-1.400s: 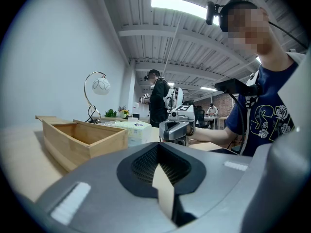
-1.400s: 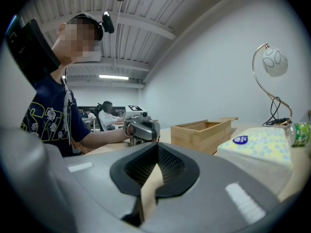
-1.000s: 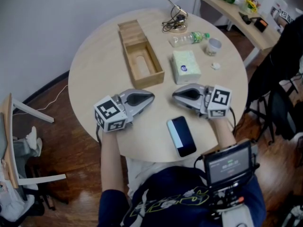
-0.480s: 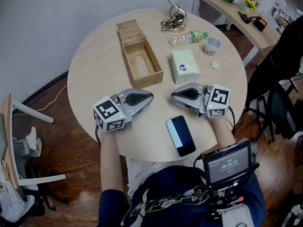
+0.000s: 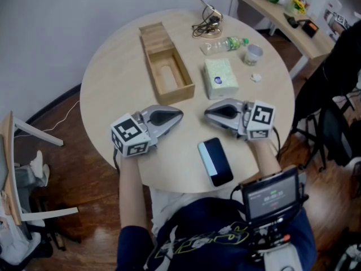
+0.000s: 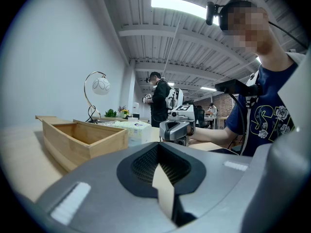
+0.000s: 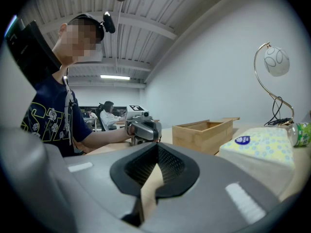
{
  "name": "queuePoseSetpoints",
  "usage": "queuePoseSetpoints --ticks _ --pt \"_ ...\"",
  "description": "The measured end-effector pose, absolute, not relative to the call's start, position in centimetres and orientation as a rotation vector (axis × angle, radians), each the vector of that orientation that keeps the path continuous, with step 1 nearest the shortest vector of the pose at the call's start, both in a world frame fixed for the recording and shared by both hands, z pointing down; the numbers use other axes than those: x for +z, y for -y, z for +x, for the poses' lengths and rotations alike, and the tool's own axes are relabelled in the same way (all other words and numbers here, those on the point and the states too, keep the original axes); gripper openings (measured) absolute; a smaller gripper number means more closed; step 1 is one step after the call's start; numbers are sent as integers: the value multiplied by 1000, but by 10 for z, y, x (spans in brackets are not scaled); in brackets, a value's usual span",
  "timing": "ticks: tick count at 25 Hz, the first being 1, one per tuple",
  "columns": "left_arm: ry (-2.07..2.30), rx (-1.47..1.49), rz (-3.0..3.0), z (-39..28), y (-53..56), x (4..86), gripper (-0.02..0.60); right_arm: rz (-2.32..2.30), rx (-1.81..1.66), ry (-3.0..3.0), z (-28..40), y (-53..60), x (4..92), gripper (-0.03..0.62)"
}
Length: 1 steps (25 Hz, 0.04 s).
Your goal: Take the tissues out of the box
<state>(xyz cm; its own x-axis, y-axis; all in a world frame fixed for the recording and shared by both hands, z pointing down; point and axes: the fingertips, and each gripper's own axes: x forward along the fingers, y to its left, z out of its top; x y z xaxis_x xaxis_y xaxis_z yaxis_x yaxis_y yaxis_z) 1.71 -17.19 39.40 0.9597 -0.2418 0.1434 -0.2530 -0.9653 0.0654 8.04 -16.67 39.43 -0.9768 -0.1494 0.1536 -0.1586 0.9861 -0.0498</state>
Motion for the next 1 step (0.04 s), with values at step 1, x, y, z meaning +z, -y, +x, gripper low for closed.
queuePoseSetpoints --ticks 1 --pt "382 205 3028 17 172 394 5 231 91 2984 81 167 394 0"
